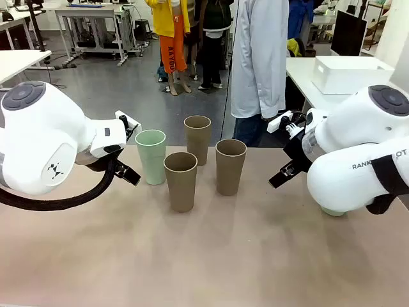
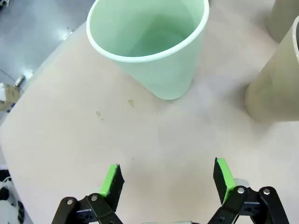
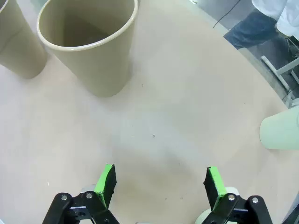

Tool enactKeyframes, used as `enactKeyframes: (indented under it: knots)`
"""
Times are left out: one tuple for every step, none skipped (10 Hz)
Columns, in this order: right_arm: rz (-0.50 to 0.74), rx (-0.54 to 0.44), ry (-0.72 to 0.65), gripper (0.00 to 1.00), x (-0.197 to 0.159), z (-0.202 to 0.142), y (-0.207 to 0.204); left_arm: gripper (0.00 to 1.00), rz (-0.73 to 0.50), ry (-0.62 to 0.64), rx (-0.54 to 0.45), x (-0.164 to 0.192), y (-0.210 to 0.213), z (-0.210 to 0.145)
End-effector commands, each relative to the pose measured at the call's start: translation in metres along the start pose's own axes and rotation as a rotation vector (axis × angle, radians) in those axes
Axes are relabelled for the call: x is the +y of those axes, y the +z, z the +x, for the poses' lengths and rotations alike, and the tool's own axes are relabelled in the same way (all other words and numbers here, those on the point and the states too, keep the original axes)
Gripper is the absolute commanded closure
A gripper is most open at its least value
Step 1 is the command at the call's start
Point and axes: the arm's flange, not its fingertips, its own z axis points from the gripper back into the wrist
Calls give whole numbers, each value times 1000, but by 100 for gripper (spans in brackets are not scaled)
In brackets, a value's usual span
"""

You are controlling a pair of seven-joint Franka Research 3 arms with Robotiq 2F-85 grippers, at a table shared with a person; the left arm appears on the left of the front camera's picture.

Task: Stack the cups and store them in the basket.
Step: Pick up two Reusable plastic cups , one in each hand.

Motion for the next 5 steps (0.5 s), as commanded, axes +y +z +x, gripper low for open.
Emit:
enactKeyframes:
  knots:
    - [0,0,0,0,0,0,0,0,0,0,0,0,0,0]
    - [0,0,0,0,0,0,0,0,0,0,0,0,0,0]
    - [0,0,0,0,0,0,0,0,0,0,0,0,0,0]
    - [0,0,0,0,0,0,0,0,0,0,0,0,0,0]
    - [0,0,0,0,0,0,0,0,0,0,0,0,0,0]
